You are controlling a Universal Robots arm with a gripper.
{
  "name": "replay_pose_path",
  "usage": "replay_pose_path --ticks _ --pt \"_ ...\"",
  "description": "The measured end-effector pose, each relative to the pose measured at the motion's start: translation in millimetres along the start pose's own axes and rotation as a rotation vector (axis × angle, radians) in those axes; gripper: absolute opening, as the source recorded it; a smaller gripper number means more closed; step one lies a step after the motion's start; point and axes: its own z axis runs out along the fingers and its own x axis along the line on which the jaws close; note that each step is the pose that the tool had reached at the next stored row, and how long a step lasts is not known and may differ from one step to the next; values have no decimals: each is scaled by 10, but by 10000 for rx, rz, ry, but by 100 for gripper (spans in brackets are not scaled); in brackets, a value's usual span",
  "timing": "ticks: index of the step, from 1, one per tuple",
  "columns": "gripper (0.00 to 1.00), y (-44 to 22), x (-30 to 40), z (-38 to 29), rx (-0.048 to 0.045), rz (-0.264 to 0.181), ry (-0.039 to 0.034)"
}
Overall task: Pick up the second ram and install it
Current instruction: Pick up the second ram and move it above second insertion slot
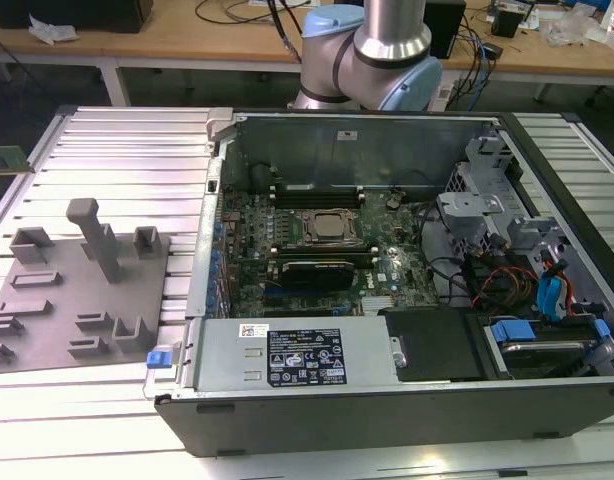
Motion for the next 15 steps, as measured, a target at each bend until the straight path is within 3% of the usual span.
replay_pose_path --ticks 5,11,12,15 --pt "14 -304 0 -3 -1 0 3" --pt "14 -597 -1 -4 2 0 1" --pt "14 -622 -1 -4 0 -1 2" --pt "14 -807 -2 -6 1 0 2"
